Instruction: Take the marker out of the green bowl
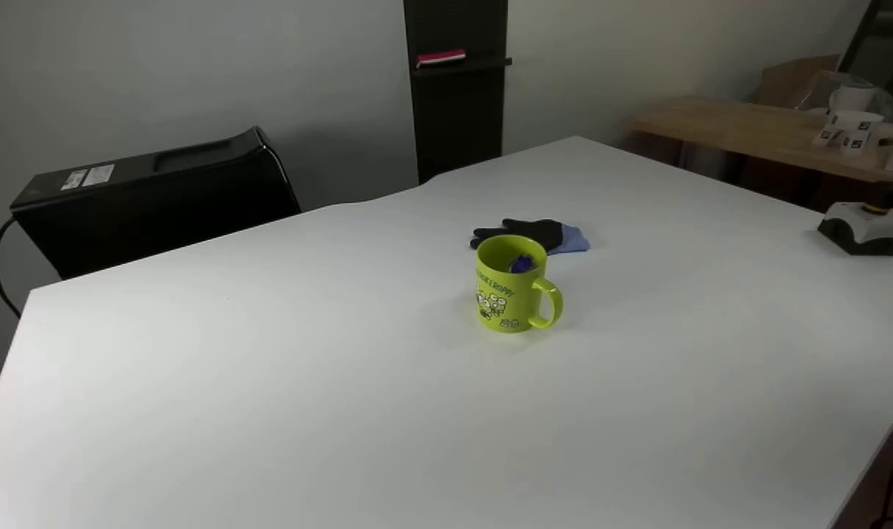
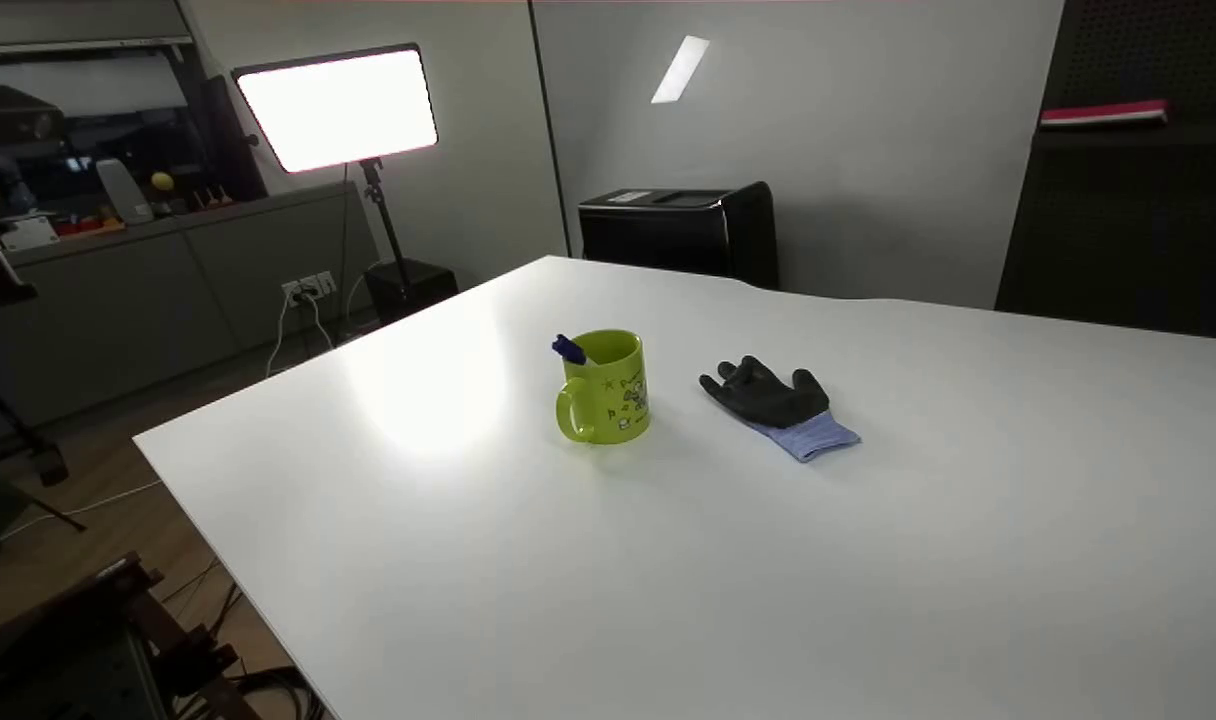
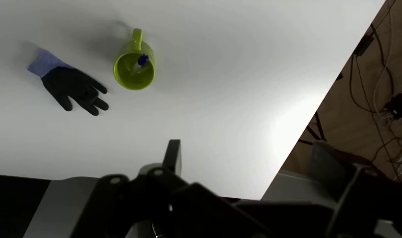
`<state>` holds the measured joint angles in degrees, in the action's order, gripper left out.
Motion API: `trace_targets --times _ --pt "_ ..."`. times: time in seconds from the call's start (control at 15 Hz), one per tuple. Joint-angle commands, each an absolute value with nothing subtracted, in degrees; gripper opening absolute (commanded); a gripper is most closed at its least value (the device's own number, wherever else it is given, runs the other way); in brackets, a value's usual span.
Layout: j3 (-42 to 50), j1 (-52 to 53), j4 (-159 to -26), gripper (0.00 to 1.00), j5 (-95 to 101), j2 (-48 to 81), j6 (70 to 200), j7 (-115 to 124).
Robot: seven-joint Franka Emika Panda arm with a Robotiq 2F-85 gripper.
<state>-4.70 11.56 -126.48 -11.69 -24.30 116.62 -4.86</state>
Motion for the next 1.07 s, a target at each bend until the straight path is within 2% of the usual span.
trace_targets --times 0.0,0.47,1.0 --pt "-5.2 11.0 -126.3 1.00 -11.9 -24.3 116.5 -5.0" --pt "-5.4 11.2 -127.7 1.00 -12.2 -23.3 117.2 -5.7" --pt "-6.2 11.0 -133.1 1.00 -11.0 -21.0 124.8 -6.5"
